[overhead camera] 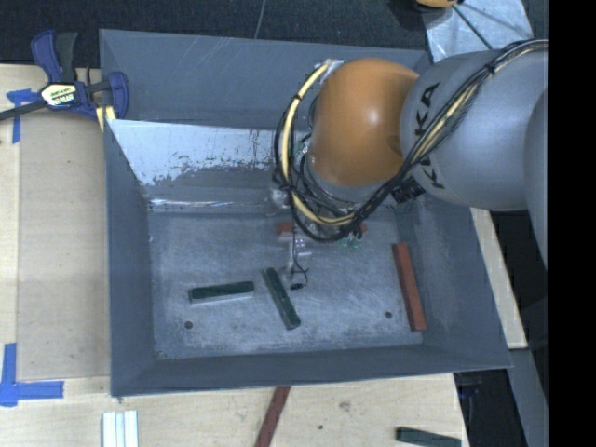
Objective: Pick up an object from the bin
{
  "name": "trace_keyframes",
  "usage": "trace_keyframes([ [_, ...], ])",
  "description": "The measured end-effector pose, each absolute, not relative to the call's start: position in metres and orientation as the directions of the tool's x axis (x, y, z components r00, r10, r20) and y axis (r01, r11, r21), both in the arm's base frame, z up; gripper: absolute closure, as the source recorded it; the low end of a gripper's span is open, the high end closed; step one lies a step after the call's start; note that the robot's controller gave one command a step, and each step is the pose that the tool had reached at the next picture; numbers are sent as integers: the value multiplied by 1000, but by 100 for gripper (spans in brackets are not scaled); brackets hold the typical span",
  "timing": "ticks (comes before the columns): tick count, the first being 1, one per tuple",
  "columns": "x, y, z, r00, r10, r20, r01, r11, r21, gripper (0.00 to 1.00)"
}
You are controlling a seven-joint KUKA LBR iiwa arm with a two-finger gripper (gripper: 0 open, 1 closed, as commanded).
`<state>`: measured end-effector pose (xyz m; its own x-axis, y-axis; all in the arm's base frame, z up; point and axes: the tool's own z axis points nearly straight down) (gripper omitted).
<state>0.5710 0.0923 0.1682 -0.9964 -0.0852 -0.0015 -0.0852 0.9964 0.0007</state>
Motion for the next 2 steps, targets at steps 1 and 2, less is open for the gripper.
trace_keyframes([
  [1, 569, 82, 168, -999, -46, -2, -46, 999, 0, 0],
  [2, 587, 79, 125, -998, 56, -12, 56, 998, 2, 0],
])
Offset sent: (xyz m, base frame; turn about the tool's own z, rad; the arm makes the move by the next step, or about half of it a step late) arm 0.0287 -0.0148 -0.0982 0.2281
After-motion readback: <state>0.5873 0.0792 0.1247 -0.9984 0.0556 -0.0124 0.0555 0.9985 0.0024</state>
